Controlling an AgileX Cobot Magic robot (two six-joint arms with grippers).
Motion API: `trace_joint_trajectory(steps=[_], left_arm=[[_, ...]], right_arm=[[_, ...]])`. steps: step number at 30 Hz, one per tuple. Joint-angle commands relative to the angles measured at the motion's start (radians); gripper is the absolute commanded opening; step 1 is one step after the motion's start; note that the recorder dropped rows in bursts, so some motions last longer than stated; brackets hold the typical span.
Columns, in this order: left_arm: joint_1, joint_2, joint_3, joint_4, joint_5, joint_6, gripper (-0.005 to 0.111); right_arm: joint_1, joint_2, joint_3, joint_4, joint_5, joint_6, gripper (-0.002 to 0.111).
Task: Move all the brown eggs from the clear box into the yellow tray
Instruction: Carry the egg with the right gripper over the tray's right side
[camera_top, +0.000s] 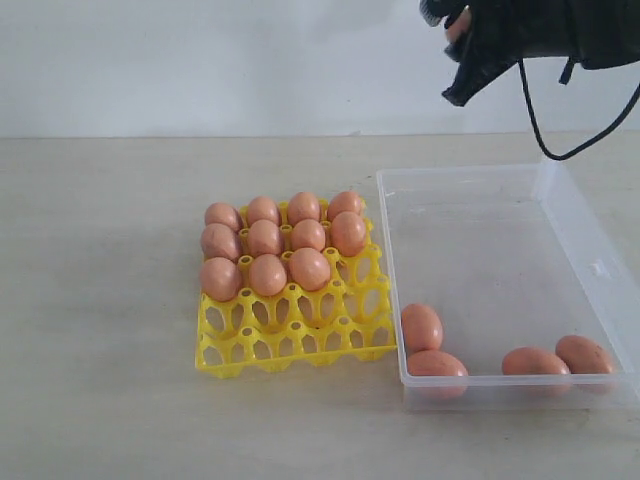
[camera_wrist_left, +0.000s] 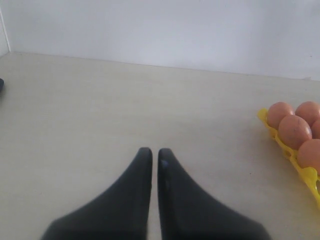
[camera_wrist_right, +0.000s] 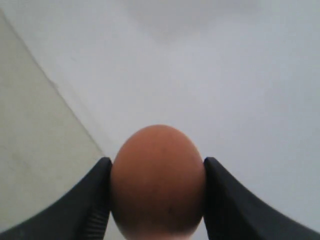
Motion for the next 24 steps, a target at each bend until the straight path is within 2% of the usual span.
trace_joint_trajectory(steps=[1, 5, 7, 12, 16, 19, 21, 24], left_arm=[[0.001, -0.003, 0.004, -0.001, 0.0, 0.004, 0.004], [0.001, -0.003, 0.004, -0.001, 0.0, 0.004, 0.004], [0.001, -0.003, 0.004, -0.001, 0.0, 0.004, 0.004], [0.001, -0.003, 0.004, -0.001, 0.0, 0.004, 0.004], [0.001, -0.003, 0.004, -0.001, 0.0, 0.004, 0.004], [0.001, -0.003, 0.004, -0.001, 0.0, 0.004, 0.004], [0.001, -0.003, 0.004, -0.001, 0.0, 0.004, 0.004], [0.001, -0.003, 0.004, -0.001, 0.0, 0.004, 0.004]], right_arm=[[-0.011, 0.018, -0.003, -0.027, -0.416, 0.018, 0.0], [-0.011, 0.018, -0.003, -0.21, -0.581, 0.144, 0.0], [-0.011, 0.016, -0.003, -0.306, -0.598, 0.332, 0.0], [-0.011, 0.006, -0.003, -0.519, -0.594, 1.127, 0.0], [-0.011, 0.006, -0.003, -0.569, -0.521, 1.514, 0.0], [-0.011, 0.006, -0.003, -0.71, -0.445, 1.811, 0.0], [-0.011, 0.006, -0.003, -0.935, -0.399, 2.031, 0.0], [-0.011, 0.006, -0.003, -1.487, -0.367, 2.39, 0.0]])
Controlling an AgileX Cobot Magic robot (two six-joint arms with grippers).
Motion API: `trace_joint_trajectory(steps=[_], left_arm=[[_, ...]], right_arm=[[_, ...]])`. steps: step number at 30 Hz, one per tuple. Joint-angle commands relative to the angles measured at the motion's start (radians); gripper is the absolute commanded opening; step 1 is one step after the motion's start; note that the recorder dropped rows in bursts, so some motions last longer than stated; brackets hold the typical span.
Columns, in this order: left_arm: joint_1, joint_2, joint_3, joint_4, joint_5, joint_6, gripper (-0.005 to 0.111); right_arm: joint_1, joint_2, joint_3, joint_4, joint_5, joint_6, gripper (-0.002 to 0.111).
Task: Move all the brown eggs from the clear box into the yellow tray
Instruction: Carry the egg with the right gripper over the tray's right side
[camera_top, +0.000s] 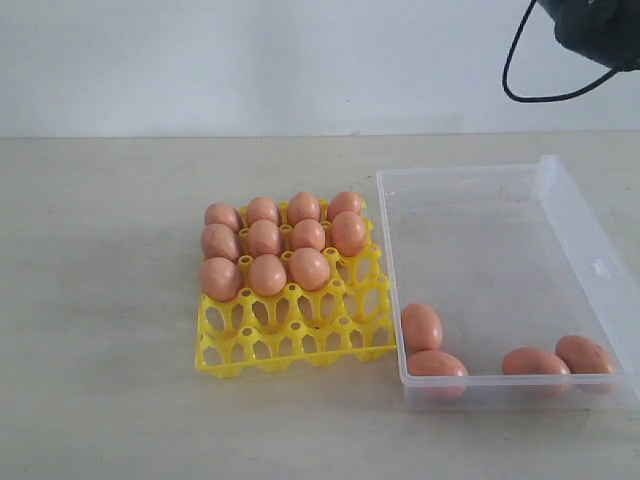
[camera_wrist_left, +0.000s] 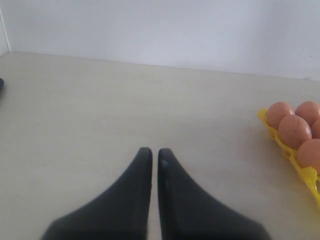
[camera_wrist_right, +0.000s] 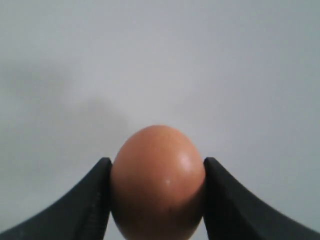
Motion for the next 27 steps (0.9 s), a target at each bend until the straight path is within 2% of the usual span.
trace_joint_trajectory(steps=[1, 4, 7, 10, 12, 15, 27], left_arm=[[0.001, -0.003, 0.004, -0.001, 0.0, 0.004, 0.004], [0.001, -0.003, 0.004, -0.001, 0.0, 0.004, 0.004], [0.001, -0.003, 0.004, -0.001, 0.0, 0.004, 0.004], [0.001, -0.003, 0.004, -0.001, 0.0, 0.004, 0.004], [0.001, -0.003, 0.004, -0.001, 0.0, 0.004, 0.004], [0.001, -0.003, 0.004, -0.001, 0.0, 0.004, 0.004], [0.001, -0.003, 0.004, -0.001, 0.0, 0.004, 0.004]], right_arm=[[-0.003, -0.015, -0.003, -0.777, 0.046, 0.577, 0.0], [-0.007, -0.009, -0.003, -1.376, -0.13, 1.071, 0.0], [-0.016, 0.023, -0.003, -1.612, -0.45, 1.273, 0.0], [-0.016, 0.075, -0.003, -1.641, -0.663, 1.346, 0.0], [-0.016, 0.115, -0.003, -1.636, -0.733, 1.364, 0.0], [-0.016, 0.174, 0.011, -1.639, -0.733, 1.388, 0.0], [-0.024, 0.194, 0.309, -1.661, -0.627, 1.17, 0.0]])
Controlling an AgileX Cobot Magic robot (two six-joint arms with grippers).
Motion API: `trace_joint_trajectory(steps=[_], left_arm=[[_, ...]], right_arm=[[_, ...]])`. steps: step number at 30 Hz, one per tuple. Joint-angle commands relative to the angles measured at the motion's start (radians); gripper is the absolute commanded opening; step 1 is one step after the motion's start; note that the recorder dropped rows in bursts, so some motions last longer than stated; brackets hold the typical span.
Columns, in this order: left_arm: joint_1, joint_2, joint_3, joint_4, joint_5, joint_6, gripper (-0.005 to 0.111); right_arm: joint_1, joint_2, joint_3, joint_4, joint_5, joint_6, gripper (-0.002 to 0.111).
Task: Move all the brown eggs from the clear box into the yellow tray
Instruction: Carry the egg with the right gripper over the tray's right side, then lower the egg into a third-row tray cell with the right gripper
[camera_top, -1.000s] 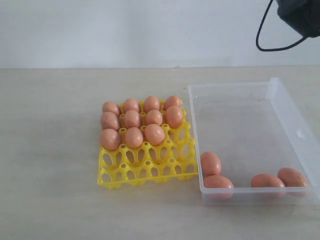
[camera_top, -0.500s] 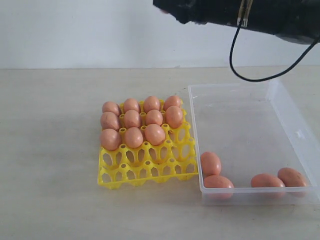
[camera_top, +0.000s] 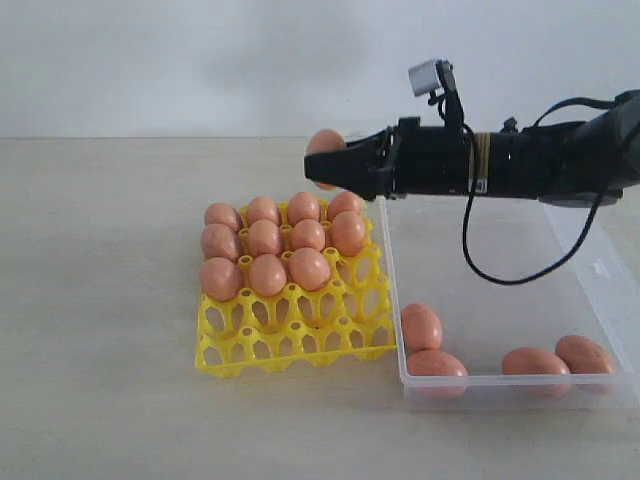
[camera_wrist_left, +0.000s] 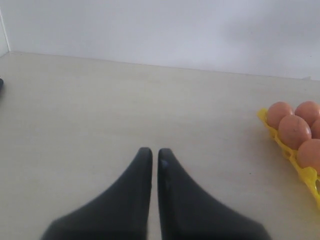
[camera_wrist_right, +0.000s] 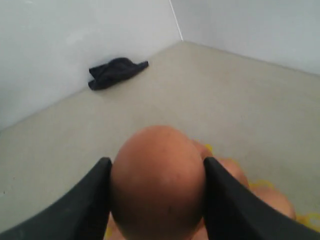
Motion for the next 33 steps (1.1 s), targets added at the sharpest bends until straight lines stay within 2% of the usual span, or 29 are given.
trace_joint_trajectory(steps=[1, 7, 27, 33], left_arm=[[0.001, -0.003, 0.004, -0.001, 0.0, 0.004, 0.004], [0.001, -0.003, 0.004, -0.001, 0.0, 0.004, 0.004], [0.001, -0.003, 0.004, -0.001, 0.0, 0.004, 0.004], [0.001, -0.003, 0.004, -0.001, 0.0, 0.004, 0.004]], right_arm=[[-0.009, -0.004, 0.1, -0.008, 0.07, -0.098, 0.0], [-0.009, -0.004, 0.162, -0.008, 0.174, -0.182, 0.0], [0.0, -0.001, 0.165, -0.044, 0.199, -0.185, 0.0], [0.023, -0.001, 0.165, -0.048, 0.232, -0.246, 0.0]])
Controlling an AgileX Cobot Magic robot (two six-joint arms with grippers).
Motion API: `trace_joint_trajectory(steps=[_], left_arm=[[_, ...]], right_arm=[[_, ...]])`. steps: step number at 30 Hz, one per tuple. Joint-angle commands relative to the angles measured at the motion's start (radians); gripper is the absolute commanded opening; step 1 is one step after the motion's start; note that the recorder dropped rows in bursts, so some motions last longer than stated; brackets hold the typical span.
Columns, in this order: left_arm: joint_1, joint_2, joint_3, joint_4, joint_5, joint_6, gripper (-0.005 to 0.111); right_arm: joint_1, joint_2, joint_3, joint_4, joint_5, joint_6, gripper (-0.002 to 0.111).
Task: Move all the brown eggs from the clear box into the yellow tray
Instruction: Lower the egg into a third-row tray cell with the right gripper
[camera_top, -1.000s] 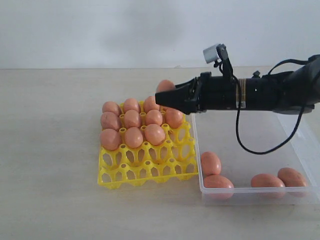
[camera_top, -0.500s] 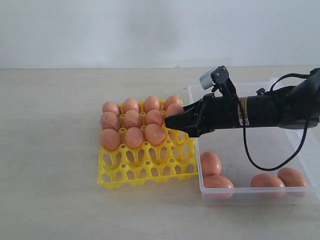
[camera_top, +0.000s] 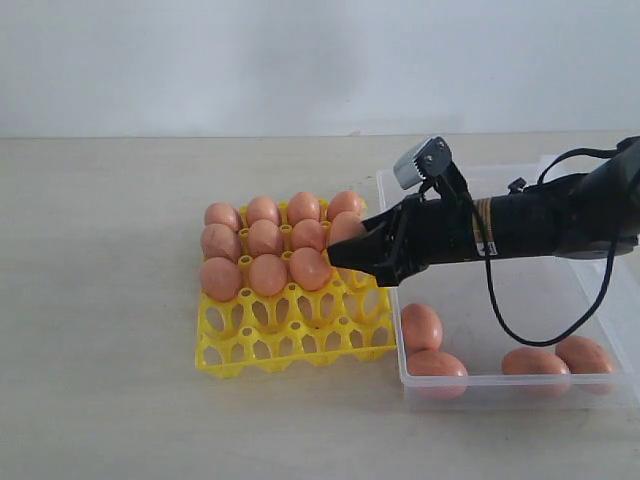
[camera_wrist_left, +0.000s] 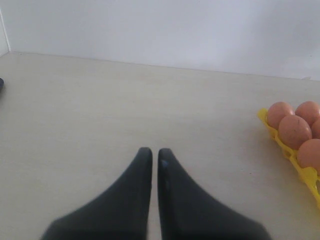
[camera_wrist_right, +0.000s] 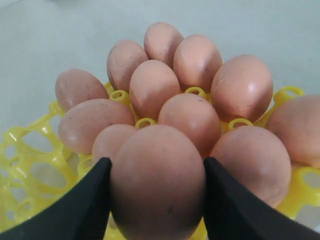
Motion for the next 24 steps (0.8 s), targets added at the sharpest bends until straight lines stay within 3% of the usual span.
trace_joint_trajectory(steps=[1, 24], left_arm=[[0.001, -0.003, 0.004, -0.001, 0.0, 0.004, 0.004], [0.001, -0.003, 0.004, -0.001, 0.0, 0.004, 0.004]], right_arm=[[0.023, -0.001, 0.002, -0.002, 0.04, -0.051, 0.0], [0.045, -0.001, 0.002, -0.033, 0.227, -0.075, 0.0]])
